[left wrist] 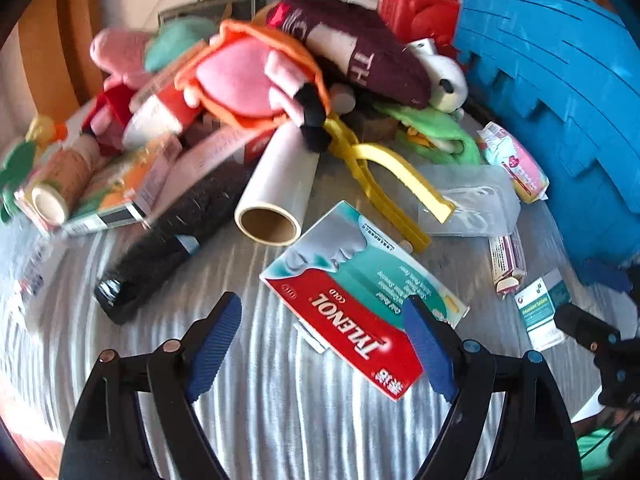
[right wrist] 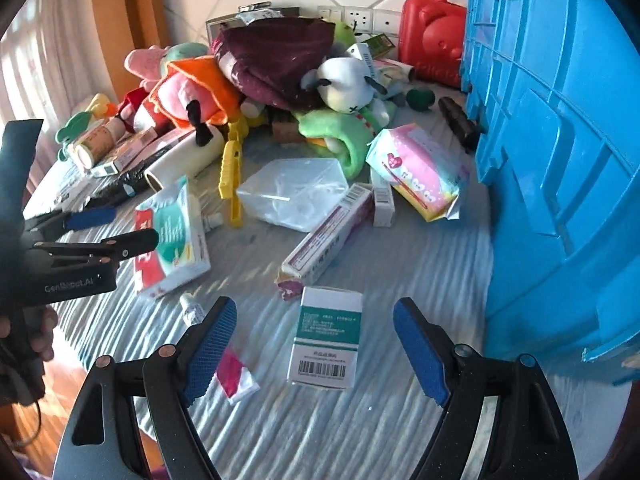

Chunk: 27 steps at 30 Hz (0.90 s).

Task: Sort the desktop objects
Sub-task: 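Grasp the Tylenol box with the left tool while the right tool grasps the white-green medicine box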

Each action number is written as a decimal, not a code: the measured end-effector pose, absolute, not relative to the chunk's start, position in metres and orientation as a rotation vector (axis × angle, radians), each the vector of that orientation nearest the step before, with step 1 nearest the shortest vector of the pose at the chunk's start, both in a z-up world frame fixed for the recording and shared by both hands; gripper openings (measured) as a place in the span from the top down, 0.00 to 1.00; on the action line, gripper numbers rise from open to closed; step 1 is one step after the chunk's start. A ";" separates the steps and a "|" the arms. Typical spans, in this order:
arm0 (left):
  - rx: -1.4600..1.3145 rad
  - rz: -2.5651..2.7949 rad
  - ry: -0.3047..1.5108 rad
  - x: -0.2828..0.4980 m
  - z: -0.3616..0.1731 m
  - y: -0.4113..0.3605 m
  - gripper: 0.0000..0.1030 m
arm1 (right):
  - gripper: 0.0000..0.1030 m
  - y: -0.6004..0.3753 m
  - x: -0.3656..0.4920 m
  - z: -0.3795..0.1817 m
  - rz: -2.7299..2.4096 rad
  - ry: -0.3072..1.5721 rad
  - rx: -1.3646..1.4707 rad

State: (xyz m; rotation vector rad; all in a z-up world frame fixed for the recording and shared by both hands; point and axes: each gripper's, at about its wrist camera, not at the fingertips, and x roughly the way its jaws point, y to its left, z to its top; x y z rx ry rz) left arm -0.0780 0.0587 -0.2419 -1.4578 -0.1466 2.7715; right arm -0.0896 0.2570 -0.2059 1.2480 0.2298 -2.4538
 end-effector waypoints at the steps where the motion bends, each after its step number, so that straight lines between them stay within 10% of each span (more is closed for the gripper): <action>1: -1.476 2.764 -0.161 -0.079 -0.245 0.058 0.20 | 0.21 0.257 -0.091 -0.206 -2.451 0.223 1.258; 19: -1.493 2.720 -0.147 -0.110 -0.252 0.103 0.19 | 0.19 0.266 -0.088 -0.206 -2.450 0.228 1.276; 27: -1.540 2.679 0.131 -0.124 -0.265 0.103 0.20 | 0.19 0.273 -0.087 -0.206 -2.432 0.249 1.289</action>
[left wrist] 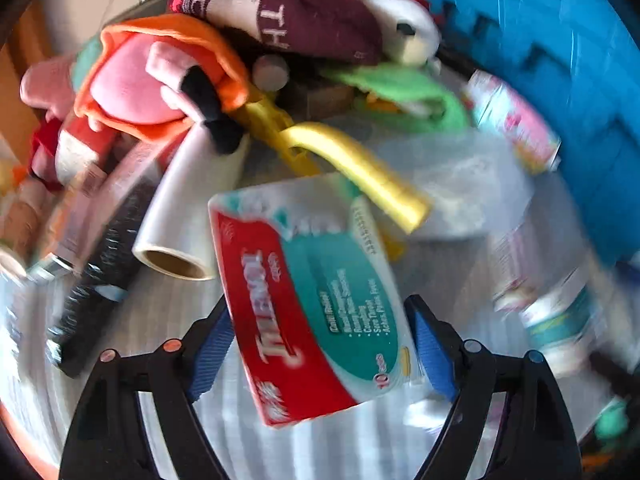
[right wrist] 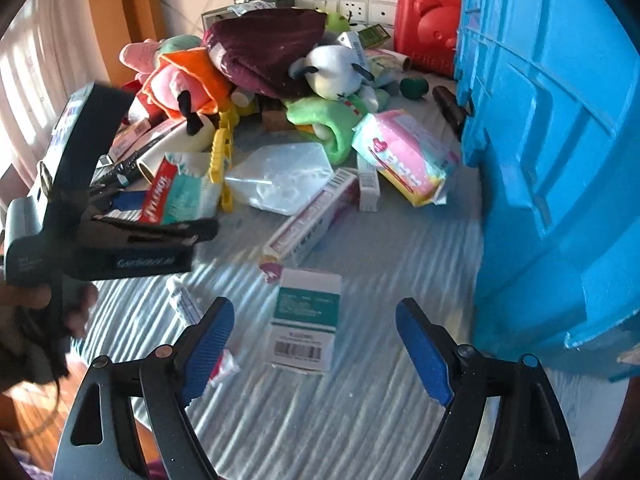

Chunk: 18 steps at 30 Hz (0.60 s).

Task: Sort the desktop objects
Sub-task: 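Grasp the Tylenol box with the left tool while the right tool grasps the white-green medicine box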

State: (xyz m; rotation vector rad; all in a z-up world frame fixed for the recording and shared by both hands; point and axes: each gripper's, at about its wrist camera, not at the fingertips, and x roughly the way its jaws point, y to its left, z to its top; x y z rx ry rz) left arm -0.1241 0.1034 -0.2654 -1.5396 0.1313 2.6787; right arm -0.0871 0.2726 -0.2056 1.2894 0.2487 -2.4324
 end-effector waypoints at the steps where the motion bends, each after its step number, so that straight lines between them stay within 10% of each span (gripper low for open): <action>1: -1.531 2.672 0.133 -0.122 -0.265 0.097 0.20 | 0.19 0.275 -0.087 -0.205 -2.434 0.242 1.288; 10: -1.482 2.670 0.206 -0.114 -0.256 0.090 0.26 | 0.21 0.270 -0.094 -0.217 -2.423 0.254 1.352; 15: -1.462 2.670 0.217 -0.107 -0.257 0.087 0.27 | 0.60 0.260 -0.102 -0.238 -2.401 0.335 1.487; 18: -1.420 2.653 0.254 -0.103 -0.255 0.087 0.29 | 0.66 0.256 -0.101 -0.246 -2.392 0.322 1.490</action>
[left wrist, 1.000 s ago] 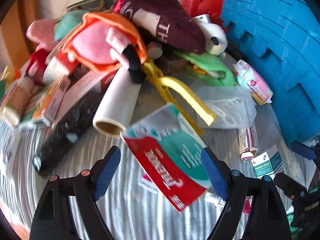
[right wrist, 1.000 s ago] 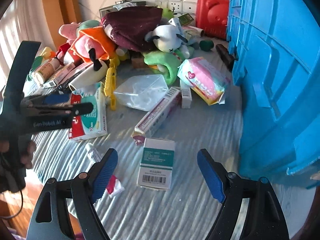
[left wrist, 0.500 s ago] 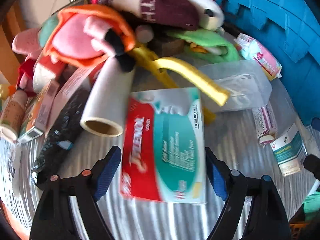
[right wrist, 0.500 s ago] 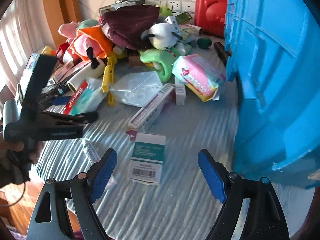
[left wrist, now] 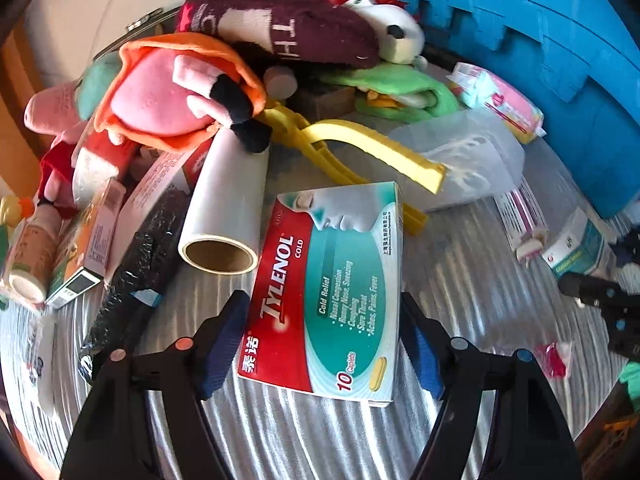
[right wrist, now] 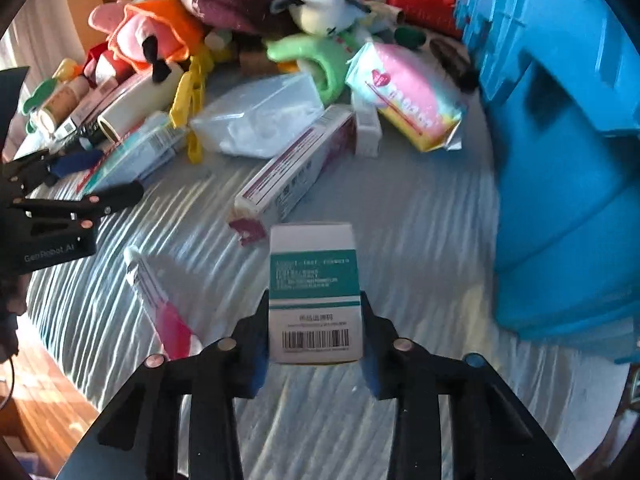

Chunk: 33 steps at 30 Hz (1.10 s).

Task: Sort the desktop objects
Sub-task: 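Grasp the Tylenol box with the left tool while the right tool grasps the white-green medicine box, then carry both boxes over the blue bin and open both tools to drop them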

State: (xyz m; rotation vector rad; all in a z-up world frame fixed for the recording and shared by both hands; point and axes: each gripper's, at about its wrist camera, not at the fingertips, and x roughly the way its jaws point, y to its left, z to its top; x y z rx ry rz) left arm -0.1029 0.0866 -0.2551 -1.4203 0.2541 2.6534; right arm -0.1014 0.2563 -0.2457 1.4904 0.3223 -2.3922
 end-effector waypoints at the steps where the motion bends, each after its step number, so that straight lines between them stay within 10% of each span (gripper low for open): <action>1: -1.400 2.648 0.261 -0.100 -0.254 0.085 0.30 | 0.66 0.254 -0.100 -0.245 -2.388 0.321 1.483; 21: -0.775 2.811 0.362 -0.058 -0.088 0.062 0.31 | 0.66 0.223 -0.054 -0.070 -2.676 0.168 0.981; 33: -0.372 2.673 0.285 -0.060 0.054 0.185 0.31 | 0.66 0.318 -0.015 0.080 -3.025 0.101 0.518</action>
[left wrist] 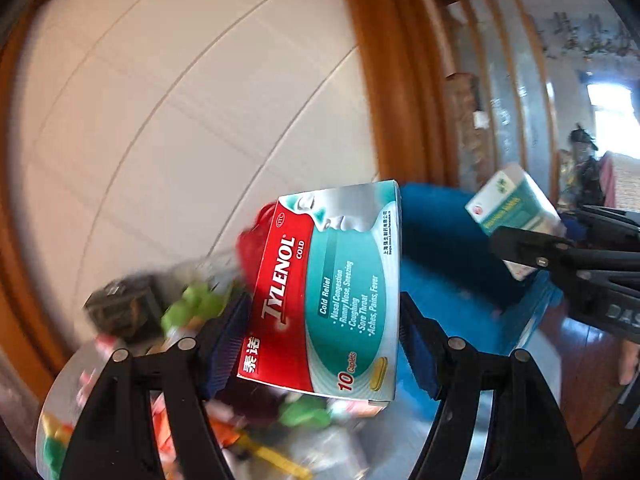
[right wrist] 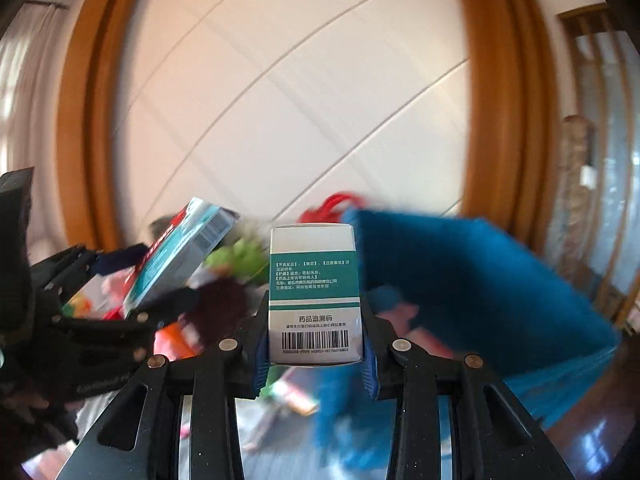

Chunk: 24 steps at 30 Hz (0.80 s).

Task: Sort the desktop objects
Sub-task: 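Carry both boxes over the blue bin and open both tools to drop them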

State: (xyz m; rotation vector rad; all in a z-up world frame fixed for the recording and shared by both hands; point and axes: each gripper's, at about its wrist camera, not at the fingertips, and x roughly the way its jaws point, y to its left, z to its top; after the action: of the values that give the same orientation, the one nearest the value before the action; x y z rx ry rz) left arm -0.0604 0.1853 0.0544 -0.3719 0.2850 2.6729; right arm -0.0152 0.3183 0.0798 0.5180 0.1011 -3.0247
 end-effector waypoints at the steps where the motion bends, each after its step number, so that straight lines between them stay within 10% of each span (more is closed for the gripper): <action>1: -0.365 2.665 0.283 -0.062 0.059 0.199 0.31 | 0.66 0.331 -0.017 0.085 -3.047 0.096 0.514; 21: -0.508 2.666 0.309 -0.102 0.087 0.383 0.27 | 0.64 0.544 -0.085 0.078 -3.225 0.008 0.724; 24: -0.539 2.695 0.305 -0.110 0.087 0.389 0.23 | 0.36 0.560 -0.098 0.078 -3.241 -0.046 0.752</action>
State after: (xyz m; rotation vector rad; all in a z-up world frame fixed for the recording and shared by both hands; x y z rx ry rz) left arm -0.1101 0.3886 0.0873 -0.5389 0.3046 2.6948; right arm -0.0979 0.5596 0.0776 0.7522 -0.0457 -3.2415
